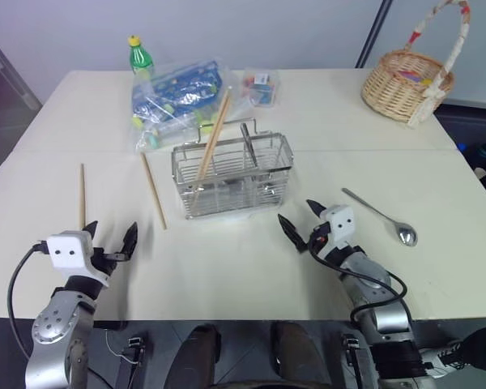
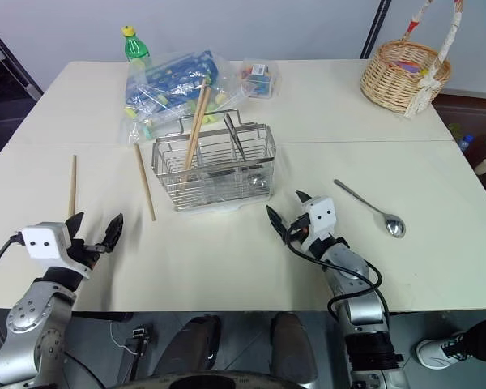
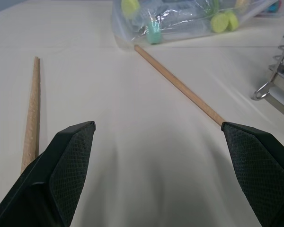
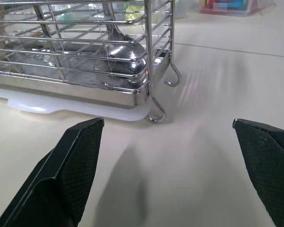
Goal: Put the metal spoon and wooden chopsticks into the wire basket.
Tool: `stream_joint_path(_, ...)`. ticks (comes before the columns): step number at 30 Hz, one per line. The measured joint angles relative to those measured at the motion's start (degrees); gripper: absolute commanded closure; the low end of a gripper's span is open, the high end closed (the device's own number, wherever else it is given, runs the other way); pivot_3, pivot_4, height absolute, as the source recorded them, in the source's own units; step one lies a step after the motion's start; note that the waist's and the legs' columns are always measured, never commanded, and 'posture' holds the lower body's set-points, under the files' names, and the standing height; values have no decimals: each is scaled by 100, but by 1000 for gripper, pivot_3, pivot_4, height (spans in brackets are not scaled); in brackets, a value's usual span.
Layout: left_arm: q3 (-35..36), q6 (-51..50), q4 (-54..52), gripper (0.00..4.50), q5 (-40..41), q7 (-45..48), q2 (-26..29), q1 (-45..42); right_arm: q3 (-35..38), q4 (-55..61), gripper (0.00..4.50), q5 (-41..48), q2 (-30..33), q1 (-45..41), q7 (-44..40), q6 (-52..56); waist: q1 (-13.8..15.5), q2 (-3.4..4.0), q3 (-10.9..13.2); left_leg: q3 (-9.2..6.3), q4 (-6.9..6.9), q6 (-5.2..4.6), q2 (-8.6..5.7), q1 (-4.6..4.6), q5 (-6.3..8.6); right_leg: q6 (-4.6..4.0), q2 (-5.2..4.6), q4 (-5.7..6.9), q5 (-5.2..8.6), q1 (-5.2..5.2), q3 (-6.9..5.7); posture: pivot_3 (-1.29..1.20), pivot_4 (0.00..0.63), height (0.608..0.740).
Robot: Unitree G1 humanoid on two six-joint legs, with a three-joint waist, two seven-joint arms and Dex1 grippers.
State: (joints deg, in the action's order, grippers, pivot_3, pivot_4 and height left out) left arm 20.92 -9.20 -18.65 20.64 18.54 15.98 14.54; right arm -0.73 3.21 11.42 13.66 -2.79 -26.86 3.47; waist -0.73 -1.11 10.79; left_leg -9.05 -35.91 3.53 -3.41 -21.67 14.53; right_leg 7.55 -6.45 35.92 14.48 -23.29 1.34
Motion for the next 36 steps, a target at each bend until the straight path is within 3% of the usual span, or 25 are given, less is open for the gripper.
stream_joint_path(12,7,-62,-181,14,117,80,35,118,-5,-13,0,-1,-2,13,1,1,-3,0,0,0,0,0,0,0,0,0,0,0,0,0,0,0,150,740)
stream_joint_path(17,44,-206,-414,14,371,354,336,322,-38,-13,0,-1,-3,8,-3,2,-8,1,1,0,1,0,2,-1,0,-1,0,0,1,-1,0,0,150,740)
stream_joint_path(23,460,-652,-816,14,1087,941,1083,490,-91,-26,0,1,-3,-21,-36,6,-7,4,3,0,2,0,5,-2,0,-3,1,-2,2,-2,0,0,150,740)
stream_joint_path(31,1214,-2059,-1815,14,3407,2394,2904,645,-119,-249,0,4,11,-288,-192,38,-22,16,10,3,15,0,9,7,0,-31,3,2,17,-4,0,0,150,740)
stream_joint_path(36,1004,-2302,-1607,14,3740,2905,3243,-27,-115,-293,0,10,47,-391,-287,141,-22,19,12,5,26,0,9,14,0,-32,6,2,18,-2,0,0,150,740)
